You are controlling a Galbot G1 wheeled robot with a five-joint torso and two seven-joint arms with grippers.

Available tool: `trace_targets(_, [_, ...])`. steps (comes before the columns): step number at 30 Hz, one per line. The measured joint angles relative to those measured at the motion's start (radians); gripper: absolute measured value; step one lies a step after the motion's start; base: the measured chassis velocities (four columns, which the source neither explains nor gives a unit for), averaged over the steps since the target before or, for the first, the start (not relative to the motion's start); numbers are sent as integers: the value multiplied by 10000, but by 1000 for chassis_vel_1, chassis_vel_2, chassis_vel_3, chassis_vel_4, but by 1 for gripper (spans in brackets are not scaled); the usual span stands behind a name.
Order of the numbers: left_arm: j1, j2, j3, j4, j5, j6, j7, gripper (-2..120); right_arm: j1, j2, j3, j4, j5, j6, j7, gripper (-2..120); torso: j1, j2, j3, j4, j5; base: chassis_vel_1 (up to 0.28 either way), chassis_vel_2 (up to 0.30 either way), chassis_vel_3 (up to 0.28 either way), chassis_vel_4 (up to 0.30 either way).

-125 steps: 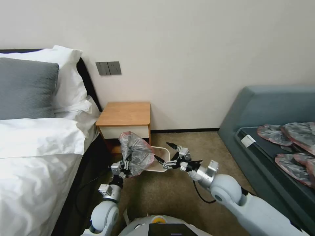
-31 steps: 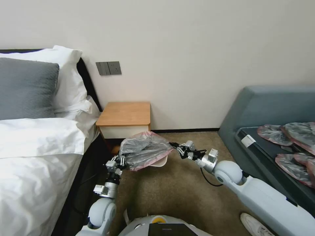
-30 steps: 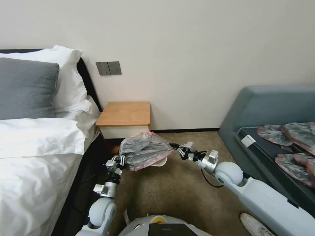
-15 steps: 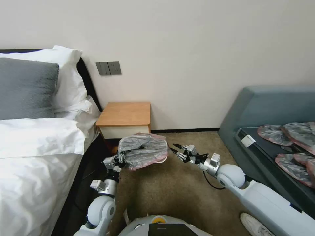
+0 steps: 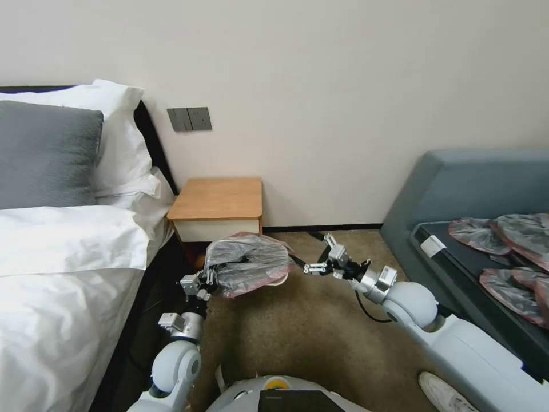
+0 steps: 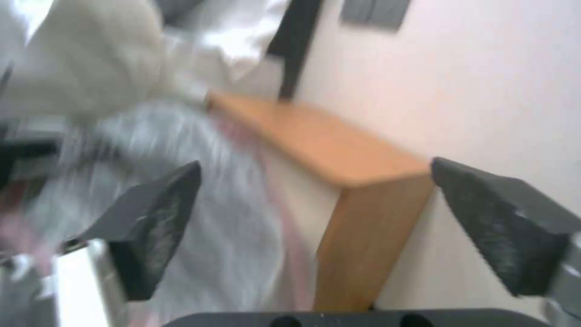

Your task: Pick up the garbage bag from the table and place it over the trash can.

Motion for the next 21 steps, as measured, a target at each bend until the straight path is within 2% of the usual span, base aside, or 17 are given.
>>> trace_targets(4, [20, 24, 33, 114, 384, -262, 250, 10, 618, 38, -368, 50, 125, -427, 645, 100, 0, 0, 1, 2, 0, 0, 0, 0, 0])
trace_targets(10, [59, -17, 72, 144, 529, -382, 355, 10, 1194, -66, -908, -273, 47, -703, 846, 100, 0, -1, 0, 3, 1, 0, 0, 0, 0])
trace_targets(14, [60, -87, 91, 186, 852, -591, 520, 10, 2002, -36, -1917, -580, 45, -1036, 992, 100, 0, 0, 0, 1, 0, 0, 0, 0, 0])
trace_targets(21, [131, -90, 79, 186, 936, -757, 726, 10, 3057, 145, -2988, -1069, 35, -1192, 1046, 100, -1, 0, 1, 4, 0, 0, 0, 0, 0])
